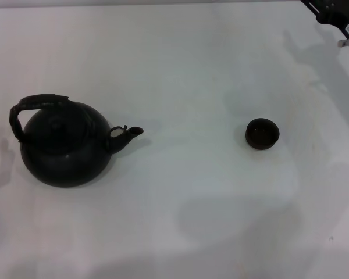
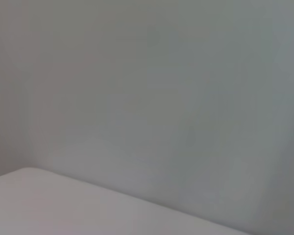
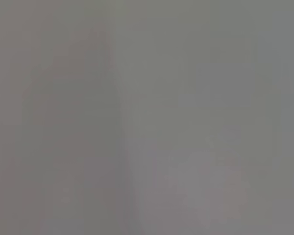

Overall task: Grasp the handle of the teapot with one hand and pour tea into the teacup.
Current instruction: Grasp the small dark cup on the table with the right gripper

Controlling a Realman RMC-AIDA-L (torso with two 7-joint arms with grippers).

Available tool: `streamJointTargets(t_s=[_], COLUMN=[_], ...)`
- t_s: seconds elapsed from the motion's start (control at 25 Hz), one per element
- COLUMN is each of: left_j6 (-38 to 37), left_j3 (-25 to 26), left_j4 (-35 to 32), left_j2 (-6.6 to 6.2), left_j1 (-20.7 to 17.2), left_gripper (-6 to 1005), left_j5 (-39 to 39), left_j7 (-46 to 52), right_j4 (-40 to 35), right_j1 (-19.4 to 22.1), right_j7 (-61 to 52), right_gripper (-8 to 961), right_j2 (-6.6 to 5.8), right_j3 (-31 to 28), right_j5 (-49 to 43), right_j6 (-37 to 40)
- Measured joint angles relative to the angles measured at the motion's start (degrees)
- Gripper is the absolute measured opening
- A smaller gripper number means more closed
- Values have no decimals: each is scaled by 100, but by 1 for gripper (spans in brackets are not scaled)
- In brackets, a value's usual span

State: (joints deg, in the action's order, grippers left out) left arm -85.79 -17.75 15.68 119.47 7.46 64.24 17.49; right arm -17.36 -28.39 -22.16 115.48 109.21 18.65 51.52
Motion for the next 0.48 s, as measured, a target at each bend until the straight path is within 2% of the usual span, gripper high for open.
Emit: streamJointTargets(t_s=[0.12, 0.24, 0.4, 0.48], left_j6=[0, 1, 1, 1], left_j3=[0, 0, 0, 0], left_j4=[6, 6, 3, -7], left_j2=[-3, -3, -2, -2], left_j1=[-14, -17, -31, -47], left_gripper=[754, 754, 754, 754], left_j5=[0, 0, 0, 0], left_j7=[0, 0, 0, 8], right_j4=[-31, -40, -44, -51], right_j1=[-17, -141, -440, -613], right_j7=[-564, -1643, -3252, -4005], right_gripper=[854, 854, 854, 854], right_j2=[-51, -173, -462, -665], right_j3=[114, 144, 150, 141], right_j5=[-154, -824, -2171, -2891], right_j6=[57, 274, 581, 849])
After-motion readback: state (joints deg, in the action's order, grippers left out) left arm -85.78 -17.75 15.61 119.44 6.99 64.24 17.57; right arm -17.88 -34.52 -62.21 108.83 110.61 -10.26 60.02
